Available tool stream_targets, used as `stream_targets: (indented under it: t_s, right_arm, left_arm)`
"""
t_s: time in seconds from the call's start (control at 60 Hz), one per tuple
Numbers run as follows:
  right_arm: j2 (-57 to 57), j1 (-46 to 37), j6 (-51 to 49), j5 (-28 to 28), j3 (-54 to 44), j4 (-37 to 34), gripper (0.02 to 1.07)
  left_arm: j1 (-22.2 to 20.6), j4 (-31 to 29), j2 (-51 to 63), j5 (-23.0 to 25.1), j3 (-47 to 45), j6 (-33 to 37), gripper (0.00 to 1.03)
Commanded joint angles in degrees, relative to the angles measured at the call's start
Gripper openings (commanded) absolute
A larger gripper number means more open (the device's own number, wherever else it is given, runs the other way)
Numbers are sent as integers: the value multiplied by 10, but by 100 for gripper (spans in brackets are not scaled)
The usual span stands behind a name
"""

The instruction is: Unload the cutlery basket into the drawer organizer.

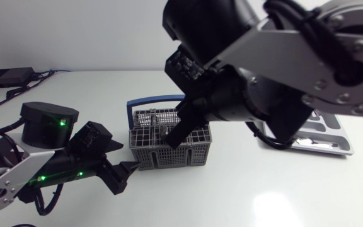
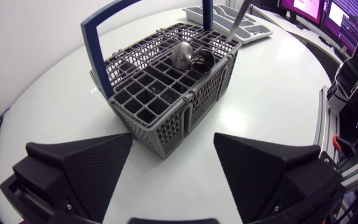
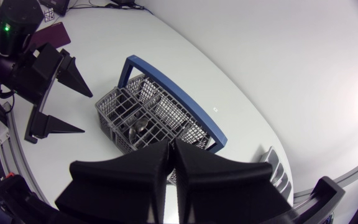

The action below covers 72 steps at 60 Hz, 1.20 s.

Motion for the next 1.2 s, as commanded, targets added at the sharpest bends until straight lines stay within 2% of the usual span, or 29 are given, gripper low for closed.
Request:
stream_targets:
  t_s: [0.0, 0.183, 0.317, 0.533, 0.717, 1.0, 1.183]
  right_arm:
    - [-30, 0, -6, -8, -12, 2, 8]
    - [-88, -48, -1, -53, -19, -18, 8]
    - [-125, -121, 9, -106, -35, -38, 8]
    - [-183, -356, -6, -308, -91, -43, 8]
    - [-197, -489, -57, -378, -127, -40, 8]
    - [-174, -613, -165, -388, -140, -38, 8]
    - [-140, -669, -232, -311, -141, -13, 8]
  left_arm:
    - [-2, 5, 8, 1, 6, 6, 91]
    - [-7, -8, 8, 1, 24, 5, 91]
    - [-13, -15, 6, 1, 35, -4, 91]
    - [-19, -15, 9, 1, 40, -8, 91]
    - [-24, -22, 10, 1, 48, -11, 91]
    - [-38, -24, 11, -12, 48, -16, 91]
    - [-42, -27, 10, -14, 48, -19, 91]
